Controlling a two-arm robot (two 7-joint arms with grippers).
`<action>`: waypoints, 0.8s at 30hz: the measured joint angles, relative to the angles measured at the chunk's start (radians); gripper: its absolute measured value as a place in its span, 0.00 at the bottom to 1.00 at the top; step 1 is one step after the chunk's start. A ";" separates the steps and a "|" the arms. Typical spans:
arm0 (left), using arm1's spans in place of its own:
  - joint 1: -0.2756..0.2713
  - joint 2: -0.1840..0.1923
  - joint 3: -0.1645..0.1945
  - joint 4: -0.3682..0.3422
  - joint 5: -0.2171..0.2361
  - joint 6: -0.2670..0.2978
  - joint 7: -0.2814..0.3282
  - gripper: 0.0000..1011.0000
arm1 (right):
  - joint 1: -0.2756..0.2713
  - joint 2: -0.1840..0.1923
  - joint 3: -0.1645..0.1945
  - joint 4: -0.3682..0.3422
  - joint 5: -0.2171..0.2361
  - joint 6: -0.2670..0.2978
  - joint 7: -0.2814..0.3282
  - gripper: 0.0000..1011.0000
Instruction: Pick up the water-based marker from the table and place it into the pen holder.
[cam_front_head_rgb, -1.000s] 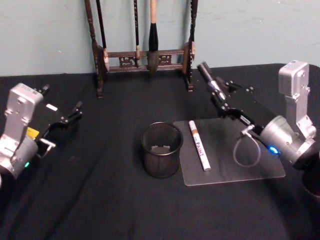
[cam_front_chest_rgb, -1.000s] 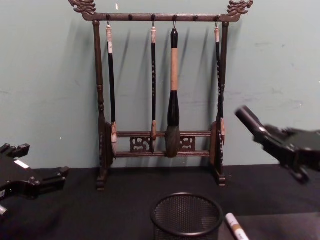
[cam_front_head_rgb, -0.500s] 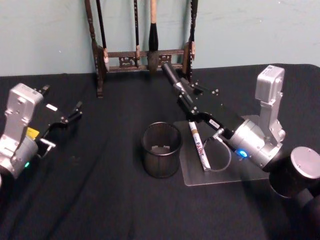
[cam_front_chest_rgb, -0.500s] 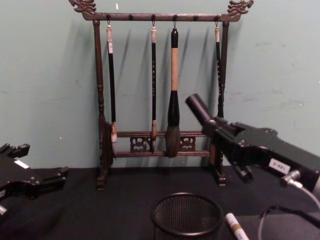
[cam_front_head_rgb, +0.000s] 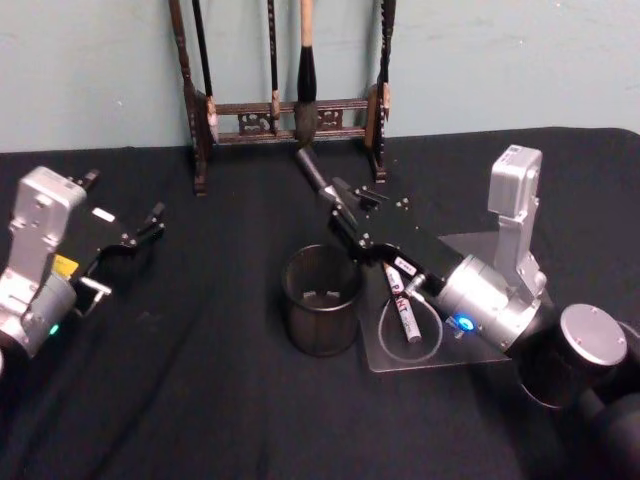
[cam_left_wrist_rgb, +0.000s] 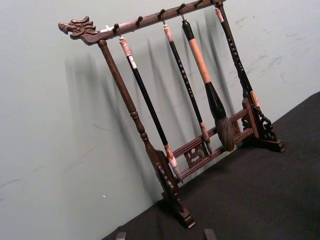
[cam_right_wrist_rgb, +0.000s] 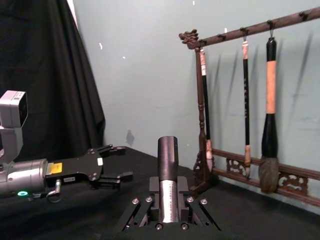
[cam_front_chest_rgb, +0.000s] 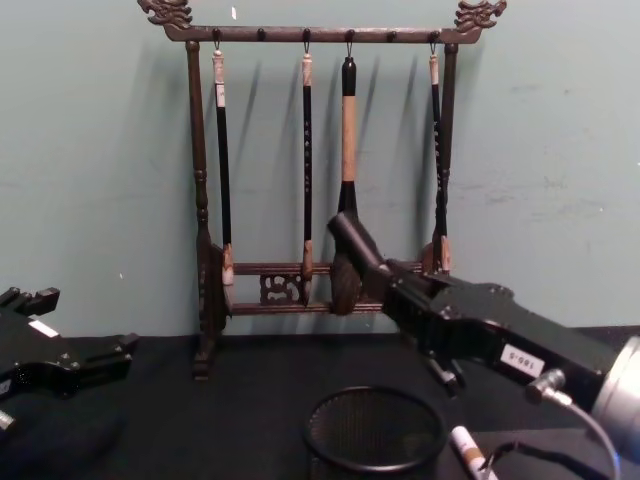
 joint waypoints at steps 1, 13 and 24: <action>0.000 0.000 0.000 0.000 0.000 0.000 0.000 0.99 | 0.000 -0.001 -0.003 0.002 0.001 0.000 0.000 0.21; 0.000 0.000 0.000 0.000 0.000 0.000 0.000 0.99 | 0.012 -0.011 -0.043 0.037 0.004 0.002 0.005 0.21; 0.000 0.000 0.000 0.000 0.000 0.000 0.000 0.99 | 0.014 -0.016 -0.059 0.058 -0.008 -0.012 0.001 0.21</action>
